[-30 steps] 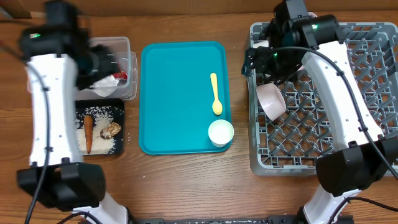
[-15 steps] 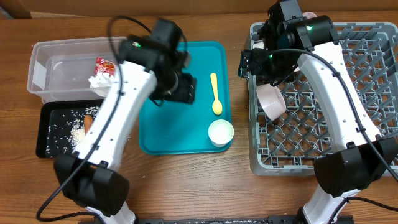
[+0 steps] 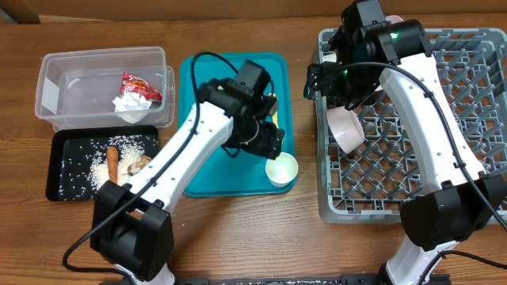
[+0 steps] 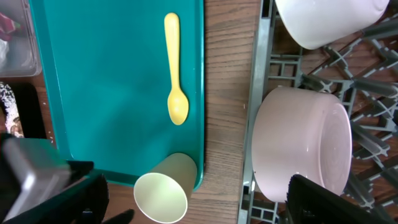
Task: Sort waste into correct bins and load items into the dishwasher
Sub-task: 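Move left gripper to the teal tray toward the pale green cup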
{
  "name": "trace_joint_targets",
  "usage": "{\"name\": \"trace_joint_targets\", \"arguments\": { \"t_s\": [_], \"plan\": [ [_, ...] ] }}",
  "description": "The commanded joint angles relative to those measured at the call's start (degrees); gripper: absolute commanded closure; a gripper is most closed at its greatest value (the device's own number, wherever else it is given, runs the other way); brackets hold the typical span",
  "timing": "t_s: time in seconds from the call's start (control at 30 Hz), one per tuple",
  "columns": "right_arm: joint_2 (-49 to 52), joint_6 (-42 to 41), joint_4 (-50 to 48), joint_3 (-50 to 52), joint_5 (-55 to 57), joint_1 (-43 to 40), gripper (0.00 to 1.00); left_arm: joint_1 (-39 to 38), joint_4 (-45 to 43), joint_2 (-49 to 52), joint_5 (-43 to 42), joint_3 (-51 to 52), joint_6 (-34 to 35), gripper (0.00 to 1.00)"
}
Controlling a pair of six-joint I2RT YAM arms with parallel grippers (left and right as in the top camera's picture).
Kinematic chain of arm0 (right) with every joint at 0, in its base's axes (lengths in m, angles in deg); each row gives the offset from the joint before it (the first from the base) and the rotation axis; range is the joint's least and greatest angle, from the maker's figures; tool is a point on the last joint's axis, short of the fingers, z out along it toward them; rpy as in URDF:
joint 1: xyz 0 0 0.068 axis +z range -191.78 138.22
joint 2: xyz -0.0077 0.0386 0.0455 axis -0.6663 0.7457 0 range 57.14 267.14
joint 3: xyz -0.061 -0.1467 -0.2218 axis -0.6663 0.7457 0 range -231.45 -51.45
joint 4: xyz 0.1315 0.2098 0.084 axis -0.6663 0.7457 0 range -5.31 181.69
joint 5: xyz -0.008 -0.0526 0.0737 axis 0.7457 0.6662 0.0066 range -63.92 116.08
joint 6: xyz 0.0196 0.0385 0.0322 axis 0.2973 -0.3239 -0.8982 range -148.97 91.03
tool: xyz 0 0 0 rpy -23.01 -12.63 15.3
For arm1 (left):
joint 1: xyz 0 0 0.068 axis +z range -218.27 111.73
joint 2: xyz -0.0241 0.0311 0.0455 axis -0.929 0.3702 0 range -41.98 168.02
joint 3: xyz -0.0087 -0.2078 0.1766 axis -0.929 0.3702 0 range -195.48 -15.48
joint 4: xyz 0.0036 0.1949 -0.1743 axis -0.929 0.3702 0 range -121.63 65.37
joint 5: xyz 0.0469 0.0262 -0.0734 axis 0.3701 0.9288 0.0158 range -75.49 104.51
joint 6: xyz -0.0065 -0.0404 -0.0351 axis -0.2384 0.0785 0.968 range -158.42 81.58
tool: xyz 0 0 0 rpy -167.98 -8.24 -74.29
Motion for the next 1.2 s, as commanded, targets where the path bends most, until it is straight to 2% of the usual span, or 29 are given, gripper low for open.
{"name": "trace_joint_targets", "arguments": {
  "t_s": [0.0,0.1,0.17,0.3,0.37,0.63,0.87,1.0,1.17],
  "plan": [
    [-2.27,0.17,-0.15,-0.35,0.33,-0.15,0.06,-1.09,-0.83,2.99,1.64,1.22,-2.93,0.17],
    [-2.27,0.17,-0.09,-0.35,0.33,-0.15,0.06,-1.42,-0.92,5.90,2.29,1.22,-3.43,0.21],
    [-2.27,0.17,-0.04,-0.35,0.33,-0.15,0.06,-1.46,-0.81,8.46,2.86,1.22,-3.43,0.32],
    [-2.27,0.17,0.57,-0.35,0.35,-0.15,0.06,-1.46,0.00,13.11,3.10,1.22,-3.28,0.78],
    [-2.27,0.20,0.83,-0.35,0.37,-0.15,0.06,-1.31,0.61,14.47,3.13,1.22,-2.75,0.94],
    [-2.27,0.17,0.81,-0.35,0.35,-0.15,0.06,0.22,5.20,13.99,3.10,-3.69,-2.78,0.96],
    [-2.27,-0.09,0.79,-0.35,-0.02,-0.15,0.06,4.44,17.68,13.57,1.68,-21.00,-3.02,0.96],
    [-2.27,0.02,-0.85,-0.35,-6.62,-0.15,0.06,9.79,22.75,13.57,-7.30,-32.54,-6.10,0.96],
    [-2.27,3.50,-7.52,-0.35,-21.70,-0.15,0.06,19.39,22.71,13.57,-25.24,-40.79,-9.73,0.96]
  ]
}}
